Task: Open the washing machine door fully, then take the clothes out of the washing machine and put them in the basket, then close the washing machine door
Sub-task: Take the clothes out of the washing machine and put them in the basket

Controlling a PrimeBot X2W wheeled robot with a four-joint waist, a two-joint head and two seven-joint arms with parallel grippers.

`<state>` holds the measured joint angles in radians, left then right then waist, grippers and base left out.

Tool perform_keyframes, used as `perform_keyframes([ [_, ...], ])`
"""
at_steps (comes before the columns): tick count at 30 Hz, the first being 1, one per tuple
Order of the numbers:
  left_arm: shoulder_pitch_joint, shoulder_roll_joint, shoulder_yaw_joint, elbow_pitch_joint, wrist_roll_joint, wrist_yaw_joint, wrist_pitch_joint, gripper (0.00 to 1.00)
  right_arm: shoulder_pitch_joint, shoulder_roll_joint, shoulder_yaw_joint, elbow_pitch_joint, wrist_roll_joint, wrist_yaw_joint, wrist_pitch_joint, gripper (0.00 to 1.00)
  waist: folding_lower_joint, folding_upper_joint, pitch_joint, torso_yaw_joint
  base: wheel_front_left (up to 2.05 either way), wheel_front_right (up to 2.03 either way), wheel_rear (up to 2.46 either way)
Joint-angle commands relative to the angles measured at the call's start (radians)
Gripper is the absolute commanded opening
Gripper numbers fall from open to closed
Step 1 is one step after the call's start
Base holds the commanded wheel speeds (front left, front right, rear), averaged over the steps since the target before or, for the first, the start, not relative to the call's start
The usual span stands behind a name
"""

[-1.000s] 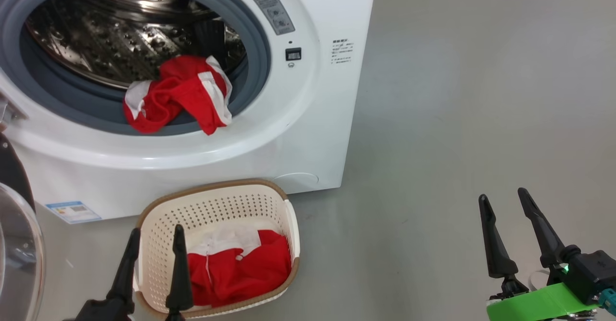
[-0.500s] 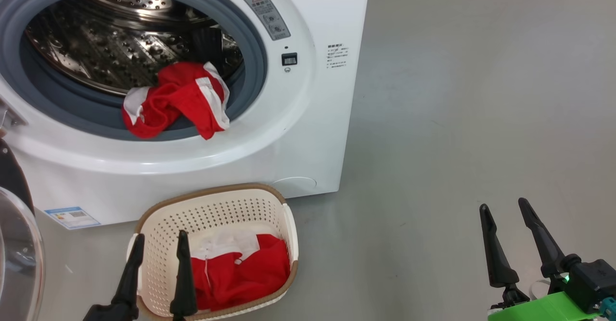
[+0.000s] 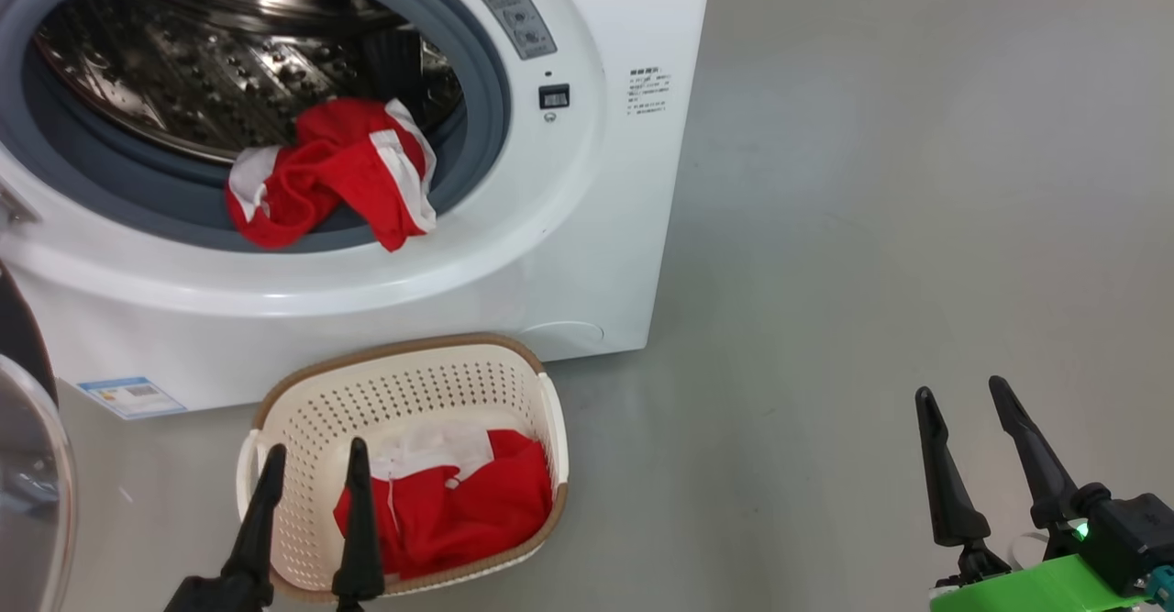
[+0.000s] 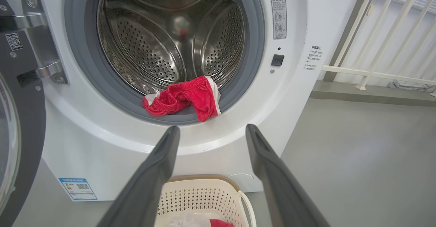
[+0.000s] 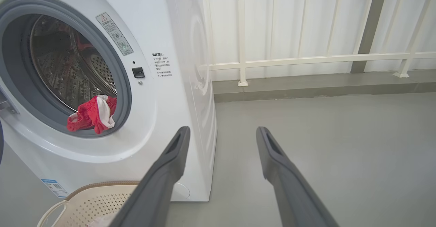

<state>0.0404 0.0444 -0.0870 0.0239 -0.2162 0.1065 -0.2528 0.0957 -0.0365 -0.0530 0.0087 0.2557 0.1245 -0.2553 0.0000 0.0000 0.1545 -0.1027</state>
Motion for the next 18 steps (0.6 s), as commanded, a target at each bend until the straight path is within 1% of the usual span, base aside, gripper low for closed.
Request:
perform_keyframes([
  [1,-0.034,0.006,0.028,-0.019,-0.012,0.008,-0.009,1.0,-0.03,-0.014,0.022,-0.028,0.008,0.006,-0.006,1.0,0.0,0.0,0.013,-0.002,0.0,0.0,0.0],
  [4,-0.062,0.006,0.024,-0.015,-0.022,0.009,-0.009,1.0,-0.041,-0.014,0.026,-0.028,0.012,0.006,-0.006,1.0,0.0,0.0,0.033,-0.007,0.0,0.0,0.0],
  [11,-0.149,0.006,0.024,0.003,-0.035,-0.018,-0.009,1.0,-0.062,-0.014,0.027,-0.029,0.021,0.006,-0.006,1.0,0.0,0.0,0.101,-0.018,0.0,0.0,0.0],
  [14,-0.202,0.006,0.022,0.019,-0.012,-0.038,-0.009,1.0,-0.072,-0.014,0.028,-0.031,0.026,0.006,-0.006,1.0,0.0,0.0,0.134,-0.019,0.0,0.0,0.0],
  [18,-0.272,0.006,0.024,0.045,-0.002,-0.046,-0.009,1.0,-0.089,-0.014,0.034,-0.036,0.033,0.006,-0.006,1.0,0.0,0.0,0.175,-0.025,0.0,0.0,0.0],
])
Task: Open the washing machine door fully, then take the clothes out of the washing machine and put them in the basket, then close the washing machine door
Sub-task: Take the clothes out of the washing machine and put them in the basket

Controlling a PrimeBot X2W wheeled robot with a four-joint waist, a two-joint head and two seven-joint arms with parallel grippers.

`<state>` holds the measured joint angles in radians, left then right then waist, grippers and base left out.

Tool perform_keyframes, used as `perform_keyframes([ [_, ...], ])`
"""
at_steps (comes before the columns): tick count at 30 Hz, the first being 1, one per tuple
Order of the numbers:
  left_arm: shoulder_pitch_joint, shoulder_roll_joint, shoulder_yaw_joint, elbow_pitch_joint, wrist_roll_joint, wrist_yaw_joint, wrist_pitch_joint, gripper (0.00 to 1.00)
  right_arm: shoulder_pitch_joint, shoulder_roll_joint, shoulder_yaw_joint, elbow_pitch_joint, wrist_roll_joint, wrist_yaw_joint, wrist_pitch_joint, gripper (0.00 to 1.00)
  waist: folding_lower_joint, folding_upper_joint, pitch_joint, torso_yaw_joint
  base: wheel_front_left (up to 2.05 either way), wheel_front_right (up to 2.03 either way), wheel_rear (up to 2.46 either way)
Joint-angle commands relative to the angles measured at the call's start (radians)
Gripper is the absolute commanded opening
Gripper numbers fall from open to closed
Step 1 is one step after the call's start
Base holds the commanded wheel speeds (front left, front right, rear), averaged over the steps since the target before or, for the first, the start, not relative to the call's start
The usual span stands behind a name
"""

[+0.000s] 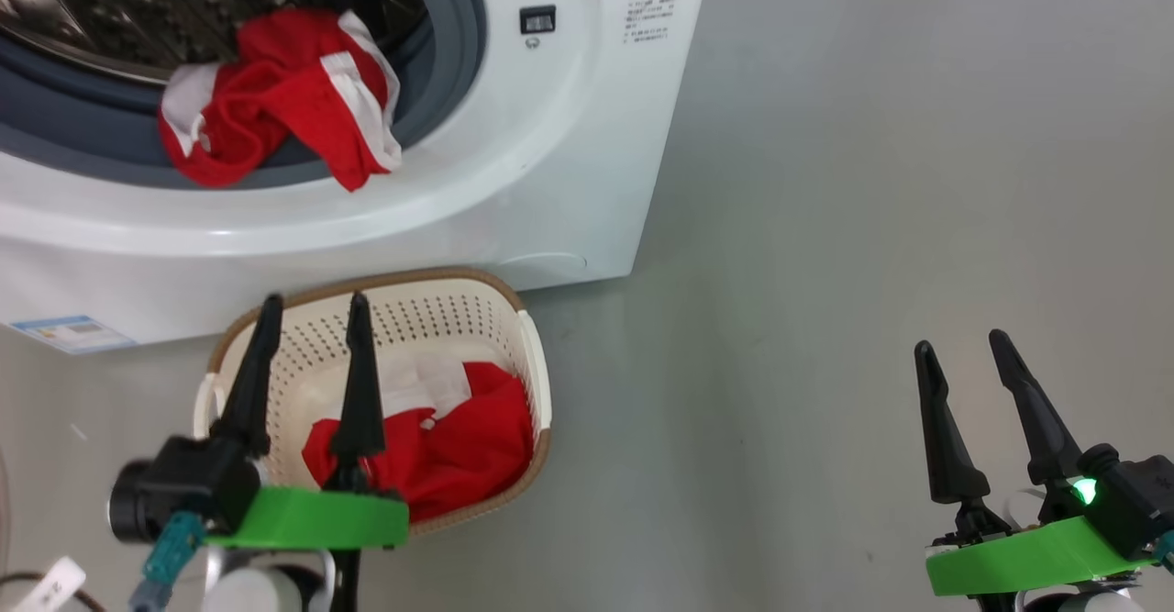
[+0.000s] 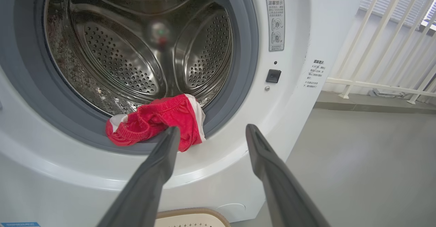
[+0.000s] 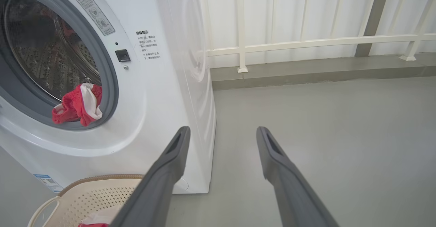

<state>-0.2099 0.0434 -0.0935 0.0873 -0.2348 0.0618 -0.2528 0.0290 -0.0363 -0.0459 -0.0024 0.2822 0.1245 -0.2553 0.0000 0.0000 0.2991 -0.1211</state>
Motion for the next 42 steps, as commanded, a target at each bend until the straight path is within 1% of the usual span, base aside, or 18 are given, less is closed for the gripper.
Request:
perform_keyframes([
  [1,-0.04,0.007,0.032,-0.01,0.021,-0.004,-0.009,1.0,-0.026,-0.014,0.027,-0.026,0.007,0.006,-0.006,1.0,0.0,0.0,0.04,-0.008,0.0,0.0,0.0],
  [10,-0.2,0.009,0.083,0.096,0.039,-0.036,-0.009,1.0,-0.06,-0.014,0.029,-0.026,0.013,0.006,-0.006,1.0,0.0,0.0,0.113,-0.02,0.0,0.0,0.0],
  [14,-0.254,0.024,0.087,0.135,0.061,-0.043,-0.009,1.0,-0.067,-0.014,0.031,-0.027,0.015,0.006,-0.006,1.0,0.0,0.0,0.13,-0.02,0.0,0.0,0.0],
  [19,-0.384,0.044,0.099,0.212,0.077,-0.058,-0.009,1.0,-0.081,-0.014,0.035,-0.029,0.014,0.006,-0.006,1.0,0.0,0.0,0.173,-0.015,0.0,0.0,0.0],
  [24,-0.496,0.068,0.101,0.295,0.093,-0.056,-0.009,1.0,-0.098,-0.014,0.044,-0.03,0.017,0.006,-0.006,1.0,0.0,0.0,0.209,-0.018,0.0,0.0,0.0],
  [28,-0.577,0.092,0.112,0.364,0.103,-0.042,-0.009,1.0,-0.114,-0.014,0.053,-0.029,0.02,0.006,-0.006,1.0,0.0,0.0,0.235,-0.027,0.0,0.0,0.0],
  [32,-0.668,0.11,0.126,0.44,0.092,-0.036,-0.006,1.0,-0.128,-0.014,0.058,-0.026,0.021,0.006,-0.006,1.0,0.0,0.0,0.262,-0.038,0.0,0.0,0.0],
  [38,-0.801,0.106,0.153,0.527,0.027,-0.058,0.045,1.0,-0.142,-0.014,0.06,-0.024,0.023,0.006,-0.006,1.0,0.0,0.0,0.291,-0.047,0.0,0.0,0.0],
  [42,-0.852,0.097,0.138,0.572,0.013,-0.068,0.126,1.0,-0.146,-0.014,0.057,-0.023,0.022,0.006,-0.006,1.0,0.0,0.0,0.298,-0.049,0.0,0.0,0.0],
])
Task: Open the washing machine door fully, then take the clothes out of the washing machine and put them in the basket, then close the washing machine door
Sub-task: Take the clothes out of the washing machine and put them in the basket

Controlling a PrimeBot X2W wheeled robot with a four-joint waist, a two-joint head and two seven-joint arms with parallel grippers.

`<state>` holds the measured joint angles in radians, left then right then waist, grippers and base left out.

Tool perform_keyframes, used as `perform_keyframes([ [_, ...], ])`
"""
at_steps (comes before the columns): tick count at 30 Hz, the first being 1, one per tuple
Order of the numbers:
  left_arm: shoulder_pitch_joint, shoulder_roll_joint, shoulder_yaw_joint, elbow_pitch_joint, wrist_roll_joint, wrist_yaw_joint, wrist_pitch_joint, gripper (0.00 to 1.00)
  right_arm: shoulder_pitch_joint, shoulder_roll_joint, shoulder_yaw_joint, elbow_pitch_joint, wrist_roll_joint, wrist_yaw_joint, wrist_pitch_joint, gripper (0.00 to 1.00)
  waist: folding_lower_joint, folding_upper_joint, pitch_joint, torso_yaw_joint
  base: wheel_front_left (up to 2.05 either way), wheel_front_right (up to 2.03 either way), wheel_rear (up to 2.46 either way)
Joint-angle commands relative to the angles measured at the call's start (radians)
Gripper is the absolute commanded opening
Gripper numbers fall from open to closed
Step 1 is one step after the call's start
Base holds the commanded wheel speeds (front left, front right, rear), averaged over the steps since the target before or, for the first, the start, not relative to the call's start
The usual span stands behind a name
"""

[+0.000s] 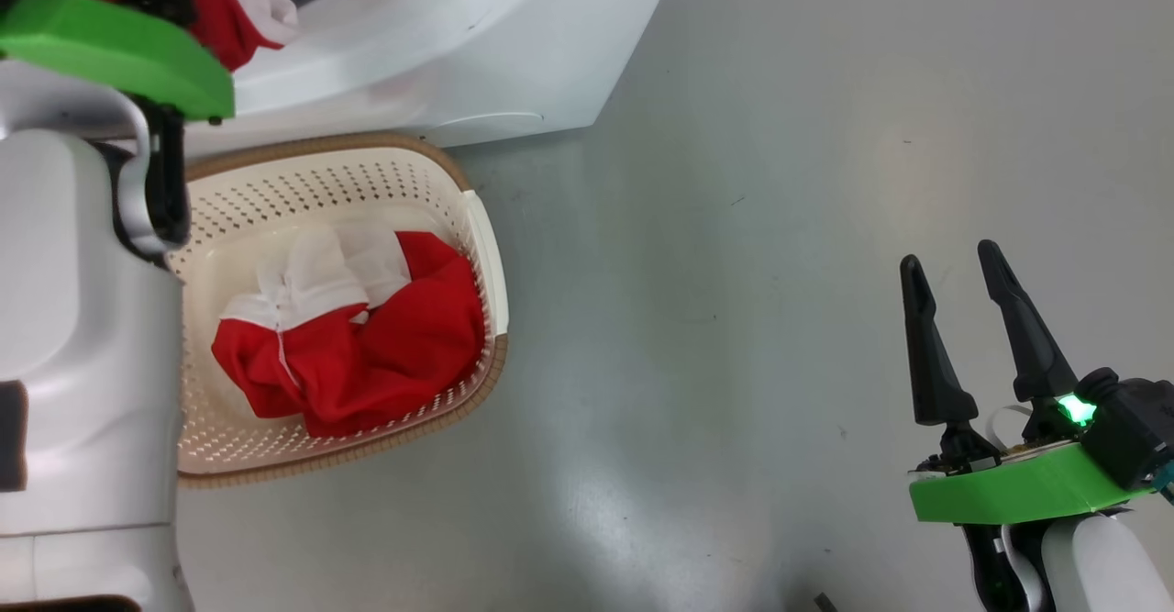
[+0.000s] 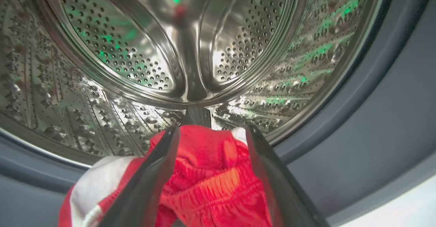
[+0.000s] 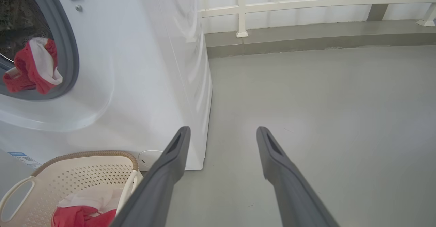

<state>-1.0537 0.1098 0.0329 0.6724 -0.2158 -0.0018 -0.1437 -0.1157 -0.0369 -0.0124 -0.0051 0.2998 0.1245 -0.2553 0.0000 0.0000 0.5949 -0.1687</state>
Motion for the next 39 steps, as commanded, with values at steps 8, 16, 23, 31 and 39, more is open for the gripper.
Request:
perform_keyframes([
  [8,-0.027,0.026,-0.038,0.012,0.008,0.008,0.197,1.0,-0.003,-0.013,0.019,-0.022,0.006,0.006,-0.006,1.0,0.0,0.0,0.0,0.009,0.0,0.0,0.0],
  [16,-0.024,0.052,-0.069,0.031,0.047,0.051,0.289,1.0,-0.012,-0.013,0.03,-0.026,0.013,0.006,-0.006,1.0,0.0,0.0,0.008,0.006,0.0,0.0,0.0],
  [23,-0.031,0.055,-0.068,0.065,0.032,0.054,0.291,1.0,-0.02,-0.013,0.036,-0.025,0.02,0.006,-0.006,1.0,0.0,0.0,0.019,-0.011,0.0,0.0,0.0],
  [31,-0.052,0.066,-0.075,0.111,0.028,0.048,0.223,0.09,-0.03,-0.013,0.041,-0.023,0.028,0.006,-0.006,1.0,0.0,0.0,0.028,-0.022,0.0,0.0,0.0],
  [39,-0.051,0.07,-0.088,0.113,0.027,0.037,0.132,0.0,-0.028,-0.013,0.037,-0.024,0.026,0.006,-0.006,1.0,0.0,0.0,0.024,-0.007,0.0,0.0,0.0],
])
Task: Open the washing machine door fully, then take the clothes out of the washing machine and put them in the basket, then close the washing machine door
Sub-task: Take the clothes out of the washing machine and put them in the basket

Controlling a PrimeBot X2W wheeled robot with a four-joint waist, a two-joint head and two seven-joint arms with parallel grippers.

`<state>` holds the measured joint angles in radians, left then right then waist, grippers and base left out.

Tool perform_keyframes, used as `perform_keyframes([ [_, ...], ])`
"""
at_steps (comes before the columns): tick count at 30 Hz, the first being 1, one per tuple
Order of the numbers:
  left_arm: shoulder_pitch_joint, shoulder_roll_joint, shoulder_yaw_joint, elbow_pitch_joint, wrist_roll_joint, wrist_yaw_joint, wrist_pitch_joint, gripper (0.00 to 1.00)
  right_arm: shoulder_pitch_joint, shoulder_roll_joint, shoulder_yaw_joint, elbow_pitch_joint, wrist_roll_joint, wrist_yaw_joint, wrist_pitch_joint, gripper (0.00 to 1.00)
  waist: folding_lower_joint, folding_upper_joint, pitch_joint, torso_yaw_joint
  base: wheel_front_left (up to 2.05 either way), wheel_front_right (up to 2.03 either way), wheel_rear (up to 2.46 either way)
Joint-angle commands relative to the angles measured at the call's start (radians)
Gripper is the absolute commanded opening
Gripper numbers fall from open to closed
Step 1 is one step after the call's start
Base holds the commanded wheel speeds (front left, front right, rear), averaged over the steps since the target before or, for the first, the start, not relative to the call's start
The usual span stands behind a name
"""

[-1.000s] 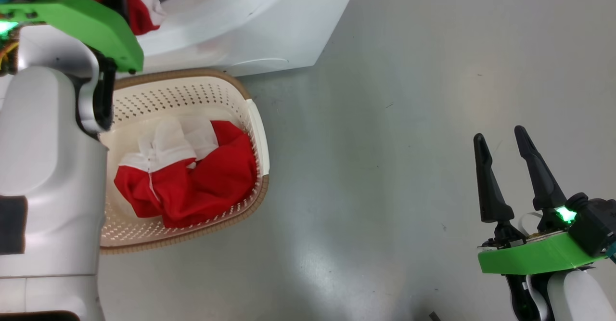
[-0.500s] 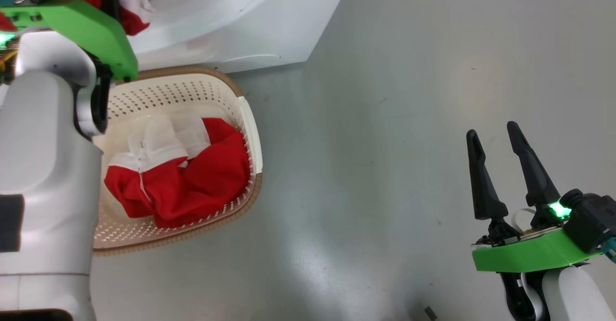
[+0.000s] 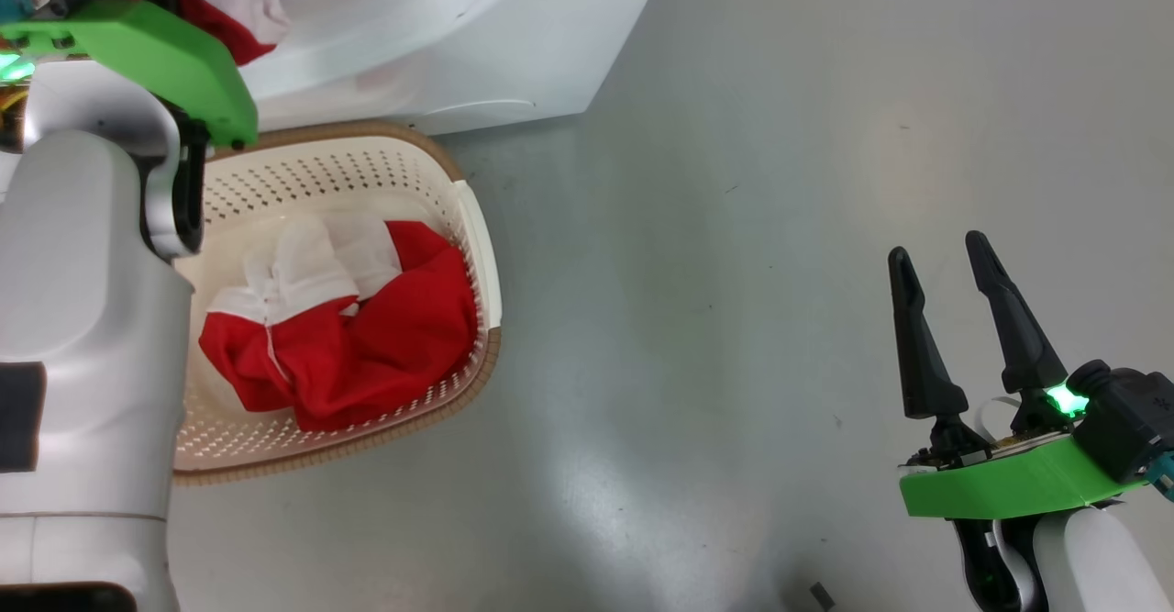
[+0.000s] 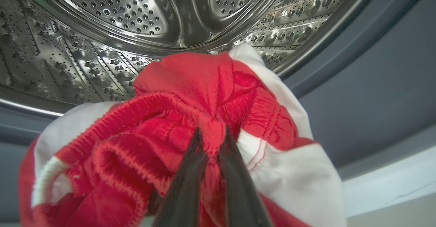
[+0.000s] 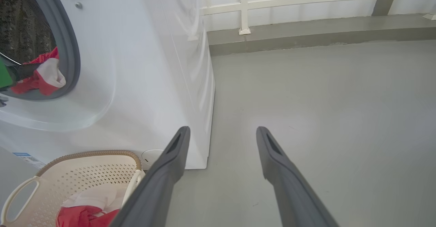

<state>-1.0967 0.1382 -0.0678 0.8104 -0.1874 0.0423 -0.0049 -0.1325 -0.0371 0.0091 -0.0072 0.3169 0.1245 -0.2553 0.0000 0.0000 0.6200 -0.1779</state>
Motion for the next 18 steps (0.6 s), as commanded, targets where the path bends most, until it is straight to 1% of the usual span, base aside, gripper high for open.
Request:
perform_keyframes([
  [1,-0.005,0.042,0.012,-0.027,-0.003,-0.008,-0.017,0.0,-0.011,-0.013,0.016,-0.022,0.008,0.006,-0.006,1.0,0.0,0.0,-0.002,0.005,0.0,0.0,0.0],
  [6,0.013,0.046,0.011,-0.056,-0.016,-0.029,-0.084,0.0,-0.009,-0.013,0.017,-0.021,0.006,0.006,-0.006,1.0,0.0,0.0,-0.006,0.016,0.0,0.0,0.0],
  [13,0.06,0.054,0.003,-0.135,-0.013,-0.025,-0.16,0.0,-0.003,-0.013,0.016,-0.022,0.001,0.006,-0.006,1.0,0.0,0.0,-0.013,0.027,0.0,0.0,0.0],
  [18,0.12,0.062,-0.006,-0.219,-0.013,-0.029,-0.186,0.0,-0.002,-0.013,0.017,-0.02,0.001,0.006,-0.006,1.0,0.0,0.0,-0.02,0.029,0.0,0.0,0.0],
])
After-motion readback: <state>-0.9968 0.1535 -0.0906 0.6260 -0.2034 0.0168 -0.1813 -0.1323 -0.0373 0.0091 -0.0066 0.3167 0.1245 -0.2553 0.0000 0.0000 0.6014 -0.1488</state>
